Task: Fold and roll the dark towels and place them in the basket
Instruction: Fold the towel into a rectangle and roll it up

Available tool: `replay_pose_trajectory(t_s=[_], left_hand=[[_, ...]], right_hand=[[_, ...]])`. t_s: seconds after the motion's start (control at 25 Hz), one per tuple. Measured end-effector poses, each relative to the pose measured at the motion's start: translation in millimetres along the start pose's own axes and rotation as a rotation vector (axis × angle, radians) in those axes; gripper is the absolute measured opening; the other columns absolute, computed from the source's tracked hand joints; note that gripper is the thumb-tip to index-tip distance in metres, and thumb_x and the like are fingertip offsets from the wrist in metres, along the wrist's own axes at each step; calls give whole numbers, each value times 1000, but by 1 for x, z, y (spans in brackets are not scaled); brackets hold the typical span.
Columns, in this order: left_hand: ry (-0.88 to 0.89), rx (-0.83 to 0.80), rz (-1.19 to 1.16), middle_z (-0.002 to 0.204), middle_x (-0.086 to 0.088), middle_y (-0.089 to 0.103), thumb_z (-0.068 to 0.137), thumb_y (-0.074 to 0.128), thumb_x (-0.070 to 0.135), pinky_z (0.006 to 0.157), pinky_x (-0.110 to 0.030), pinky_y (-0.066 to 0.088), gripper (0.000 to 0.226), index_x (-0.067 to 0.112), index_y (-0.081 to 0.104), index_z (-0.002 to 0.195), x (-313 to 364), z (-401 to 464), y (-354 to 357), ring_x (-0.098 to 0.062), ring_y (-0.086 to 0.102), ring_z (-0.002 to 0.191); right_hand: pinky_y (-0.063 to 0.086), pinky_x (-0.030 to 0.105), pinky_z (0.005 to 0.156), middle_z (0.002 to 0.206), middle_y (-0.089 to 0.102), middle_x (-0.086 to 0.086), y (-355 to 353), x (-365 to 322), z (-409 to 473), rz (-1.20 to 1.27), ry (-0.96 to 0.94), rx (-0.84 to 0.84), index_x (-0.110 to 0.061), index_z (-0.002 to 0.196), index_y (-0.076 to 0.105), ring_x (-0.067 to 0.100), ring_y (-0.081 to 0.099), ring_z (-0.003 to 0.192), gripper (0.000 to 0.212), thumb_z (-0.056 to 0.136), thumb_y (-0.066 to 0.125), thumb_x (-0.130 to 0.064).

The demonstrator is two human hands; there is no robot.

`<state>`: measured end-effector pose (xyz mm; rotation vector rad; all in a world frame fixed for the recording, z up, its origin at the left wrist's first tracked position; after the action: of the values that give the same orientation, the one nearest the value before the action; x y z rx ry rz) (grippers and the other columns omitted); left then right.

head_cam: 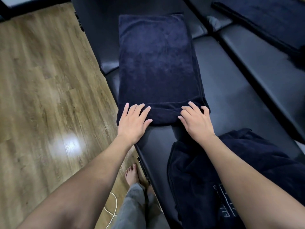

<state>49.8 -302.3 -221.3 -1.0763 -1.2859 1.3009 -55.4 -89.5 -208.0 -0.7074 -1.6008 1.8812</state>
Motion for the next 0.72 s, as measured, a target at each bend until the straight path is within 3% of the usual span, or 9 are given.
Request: replay_pose_trajectory(t_s=[0.16,0.24,0.32,0.4,0.52,0.56,0.6,0.72], left_hand=[[-30,135,-15,111,1,63,102,36,42,94,-42,34,39,26,68,114,-3,3,-10,-26,57,97],[-49,139,-23,100,0,62,104,35,39,84,-42,37,37,21,68,100,-5,6,-13,-27,55,86],[-24,149,-45,94,-3,61,103,37,37,75,-43,42,37,16,66,92,-7,4,-11,-30,53,78],[8,167,-67,92,-5,62,103,40,36,67,-42,43,37,13,65,88,-10,3,-10,-31,52,72],[28,162,-29,77,-5,58,104,37,36,60,-40,39,39,14,59,80,-7,12,-13,-31,51,65],[20,145,-37,72,-5,56,104,35,37,58,-40,38,40,15,56,77,-6,19,-16,-32,50,62],[11,123,-61,67,-5,56,104,34,37,58,-40,38,41,15,54,75,-7,24,-19,-33,50,60],[-7,61,-125,57,-9,57,105,32,37,59,-39,39,41,13,48,75,-10,29,-24,-36,50,53]], right_hand=[[30,46,100,88,64,1,-5,2,1,27,-19,77,-14,86,56,29,64,103,36,105,34,-34],[34,45,98,77,60,3,-6,-2,5,59,-26,64,-14,80,52,29,61,81,45,109,24,-35],[43,45,86,69,54,4,-9,-6,7,96,-41,56,-13,76,49,30,53,67,54,110,17,-41],[46,45,76,78,57,6,-4,-1,0,81,-43,-2,-11,84,57,30,52,72,53,106,28,-49],[40,44,89,124,64,6,5,13,-24,-35,-18,-41,-13,119,65,36,57,109,53,99,41,-56],[38,44,90,126,64,6,5,13,-27,-40,-10,-23,-12,119,66,37,57,115,51,100,43,-53],[38,43,87,116,67,6,5,11,-26,-33,1,-4,-12,109,67,36,59,111,47,103,41,-50],[38,41,74,75,56,4,-2,4,-18,-6,48,42,-13,77,55,30,54,75,52,108,28,-45]])
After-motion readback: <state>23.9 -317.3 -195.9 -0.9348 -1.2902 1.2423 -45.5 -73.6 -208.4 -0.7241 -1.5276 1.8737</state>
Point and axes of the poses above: each hand's wrist, its own z-axis towards the middle knuckle, its own y-axis out of the palm, x = y × z, the point moved 6 cm from there along z, towards the middle knuckle
